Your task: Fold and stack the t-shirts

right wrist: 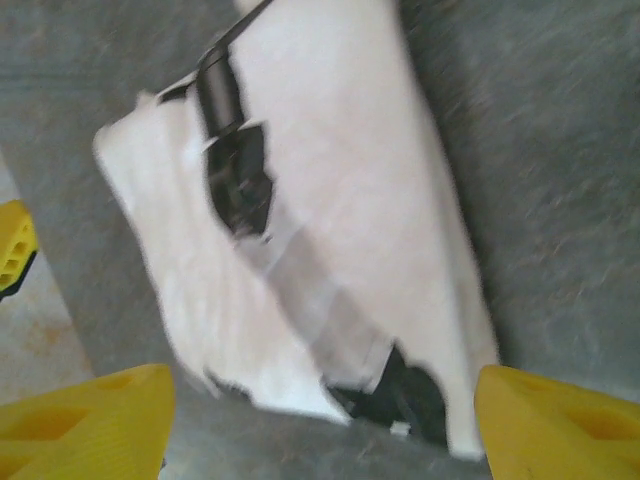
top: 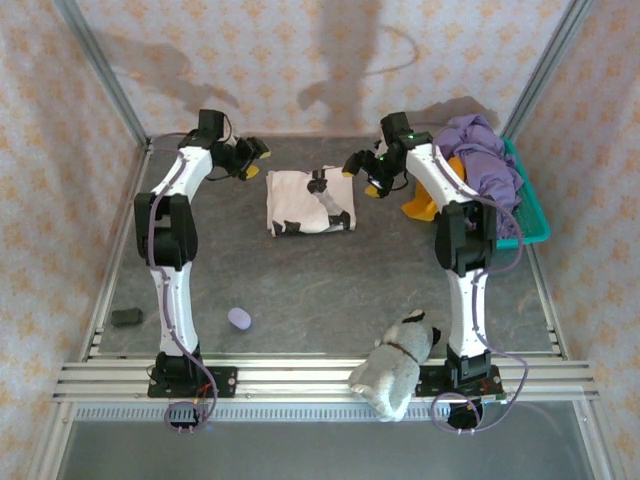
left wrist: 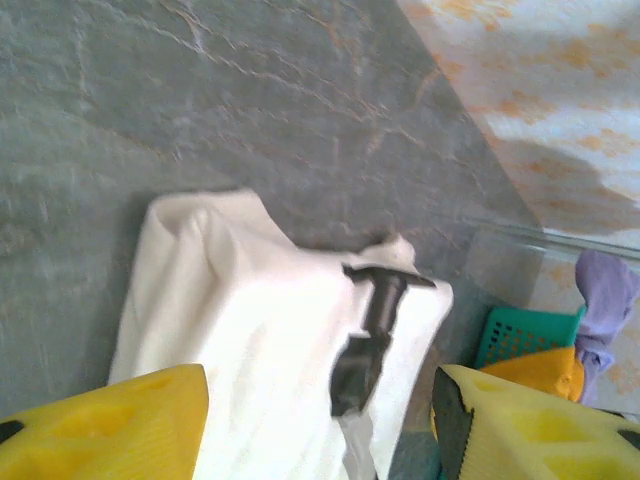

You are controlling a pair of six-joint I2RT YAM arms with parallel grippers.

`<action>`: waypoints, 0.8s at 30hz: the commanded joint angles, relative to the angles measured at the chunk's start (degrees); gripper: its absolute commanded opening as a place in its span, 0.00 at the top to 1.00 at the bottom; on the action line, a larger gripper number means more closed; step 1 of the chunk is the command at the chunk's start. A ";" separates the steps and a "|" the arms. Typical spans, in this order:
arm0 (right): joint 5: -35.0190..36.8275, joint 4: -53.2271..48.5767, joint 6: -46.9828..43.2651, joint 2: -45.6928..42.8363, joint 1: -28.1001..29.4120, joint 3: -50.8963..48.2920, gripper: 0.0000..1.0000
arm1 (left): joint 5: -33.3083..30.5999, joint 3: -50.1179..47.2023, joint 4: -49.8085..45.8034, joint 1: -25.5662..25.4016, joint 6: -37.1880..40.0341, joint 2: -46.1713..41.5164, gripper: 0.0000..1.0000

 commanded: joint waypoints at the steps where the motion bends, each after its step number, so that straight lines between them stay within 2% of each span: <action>1: 1.43 5.58 -0.51 -5.51 1.21 -6.68 0.22 | -5.06 -8.38 6.44 -2.82 0.07 -5.79 0.39; 8: -3.16 8.72 0.65 -0.69 3.89 -6.28 0.22 | -7.16 -19.32 14.57 -10.42 -3.91 -6.87 0.40; 15: -4.01 8.60 2.44 5.63 4.52 -6.15 0.22 | -8.88 -26.47 16.30 -11.53 -4.53 -5.52 0.40; 19: -3.11 7.93 2.33 3.80 5.08 -12.05 0.22 | -9.22 -30.19 14.72 -11.77 -2.48 -6.97 0.40; 24: -1.07 9.64 3.23 -5.74 6.49 -28.82 0.22 | -11.12 -37.33 9.19 -13.21 2.78 -12.23 0.40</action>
